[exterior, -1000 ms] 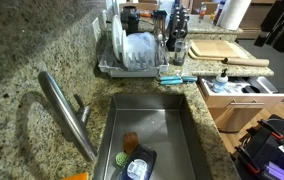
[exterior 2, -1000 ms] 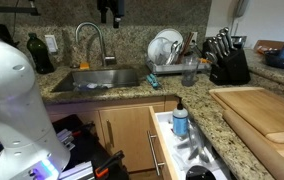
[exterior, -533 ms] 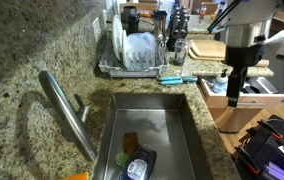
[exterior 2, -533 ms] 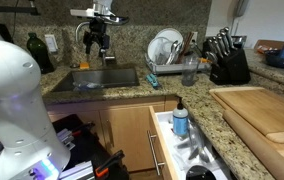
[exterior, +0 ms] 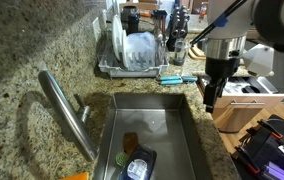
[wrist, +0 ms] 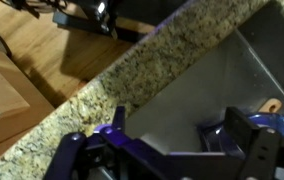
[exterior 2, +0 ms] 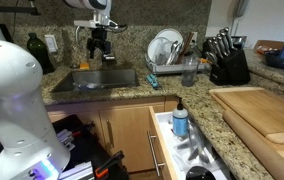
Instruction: Push the faucet handle to the right
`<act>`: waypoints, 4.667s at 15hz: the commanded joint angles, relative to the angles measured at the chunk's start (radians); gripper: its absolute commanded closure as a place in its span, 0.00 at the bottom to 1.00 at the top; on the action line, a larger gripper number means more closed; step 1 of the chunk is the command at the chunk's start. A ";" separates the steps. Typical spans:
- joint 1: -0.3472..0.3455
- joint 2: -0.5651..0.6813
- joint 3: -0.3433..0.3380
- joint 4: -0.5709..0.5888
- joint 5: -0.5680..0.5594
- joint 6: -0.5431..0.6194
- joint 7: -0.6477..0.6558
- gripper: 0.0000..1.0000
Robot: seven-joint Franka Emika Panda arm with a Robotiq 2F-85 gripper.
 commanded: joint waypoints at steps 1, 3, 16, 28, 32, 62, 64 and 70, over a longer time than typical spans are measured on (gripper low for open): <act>0.051 0.110 0.051 0.014 -0.043 0.277 0.047 0.00; 0.088 0.192 0.082 0.029 -0.123 0.450 0.089 0.00; 0.215 0.452 -0.039 0.149 -0.469 0.952 0.335 0.00; 0.467 0.663 -0.394 0.372 -0.673 1.322 0.517 0.00; 0.485 0.673 -0.418 0.387 -0.632 1.411 0.503 0.00; 0.538 0.976 -0.491 0.747 -0.570 1.518 0.501 0.00; 0.547 1.030 -0.510 0.833 -0.537 1.518 0.490 0.00; 0.544 1.082 -0.505 0.946 -0.495 1.518 0.490 0.00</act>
